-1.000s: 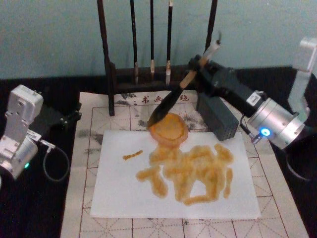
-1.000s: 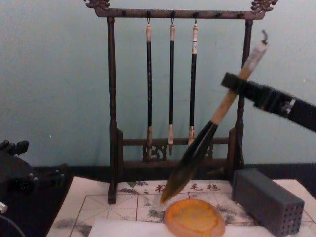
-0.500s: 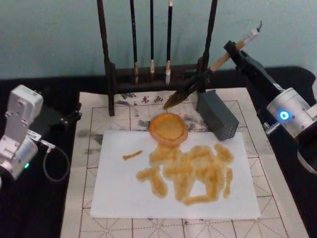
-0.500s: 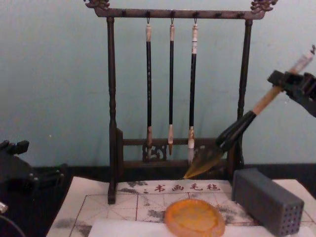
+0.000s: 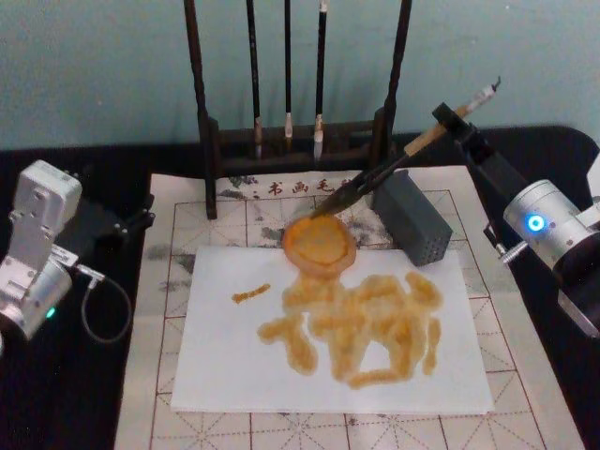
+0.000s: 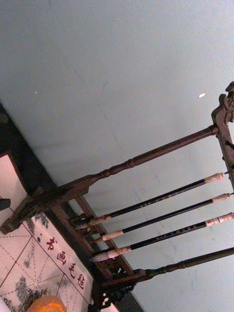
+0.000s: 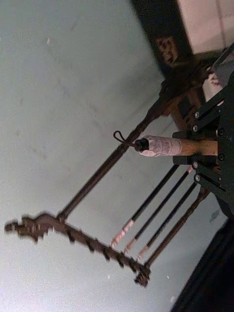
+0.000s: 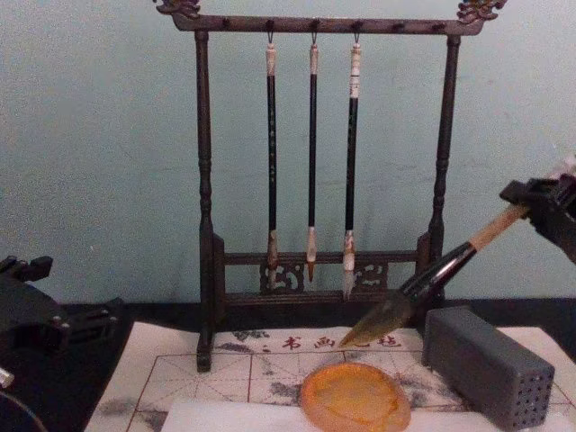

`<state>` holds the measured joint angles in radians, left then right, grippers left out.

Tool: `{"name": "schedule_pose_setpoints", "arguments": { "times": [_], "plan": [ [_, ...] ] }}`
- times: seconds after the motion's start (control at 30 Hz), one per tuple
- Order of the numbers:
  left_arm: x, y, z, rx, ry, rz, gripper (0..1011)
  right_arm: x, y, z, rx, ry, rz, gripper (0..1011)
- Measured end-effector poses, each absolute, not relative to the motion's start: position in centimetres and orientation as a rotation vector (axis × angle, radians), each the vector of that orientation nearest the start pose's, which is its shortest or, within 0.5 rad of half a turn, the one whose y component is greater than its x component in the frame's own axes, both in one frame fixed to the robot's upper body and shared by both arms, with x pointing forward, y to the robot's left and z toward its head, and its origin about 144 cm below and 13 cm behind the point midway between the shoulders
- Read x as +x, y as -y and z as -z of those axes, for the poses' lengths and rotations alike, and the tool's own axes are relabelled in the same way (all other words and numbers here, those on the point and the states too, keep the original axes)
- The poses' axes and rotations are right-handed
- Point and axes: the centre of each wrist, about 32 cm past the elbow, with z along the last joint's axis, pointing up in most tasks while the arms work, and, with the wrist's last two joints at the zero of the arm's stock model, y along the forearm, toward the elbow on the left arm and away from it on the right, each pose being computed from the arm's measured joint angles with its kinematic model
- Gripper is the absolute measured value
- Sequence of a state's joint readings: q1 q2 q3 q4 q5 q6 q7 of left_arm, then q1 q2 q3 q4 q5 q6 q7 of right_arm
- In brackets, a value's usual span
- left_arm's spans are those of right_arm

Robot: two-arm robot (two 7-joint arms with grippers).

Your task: Pick up the brush from the inkstone, write on the paper, then place the brush back to its original position.

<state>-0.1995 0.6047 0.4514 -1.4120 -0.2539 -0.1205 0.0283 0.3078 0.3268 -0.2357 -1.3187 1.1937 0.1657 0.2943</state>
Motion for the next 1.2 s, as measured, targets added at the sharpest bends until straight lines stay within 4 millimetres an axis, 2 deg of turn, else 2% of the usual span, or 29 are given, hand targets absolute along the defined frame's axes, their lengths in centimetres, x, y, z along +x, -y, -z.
{"name": "schedule_pose_setpoints", "arguments": {
  "times": [0.5, 1.2],
  "plan": [
    [48.9, -31.0, -114.0, 0.304, 0.285, -1.248, 1001, 53.4, 27.2, -115.9, 0.53, -0.781, 1.098, 194],
    [48.9, -31.0, -114.0, 0.304, 0.285, -1.248, 1001, 54.0, 25.6, -115.2, 0.525, -0.837, 1.153, 194]
  ]
}}
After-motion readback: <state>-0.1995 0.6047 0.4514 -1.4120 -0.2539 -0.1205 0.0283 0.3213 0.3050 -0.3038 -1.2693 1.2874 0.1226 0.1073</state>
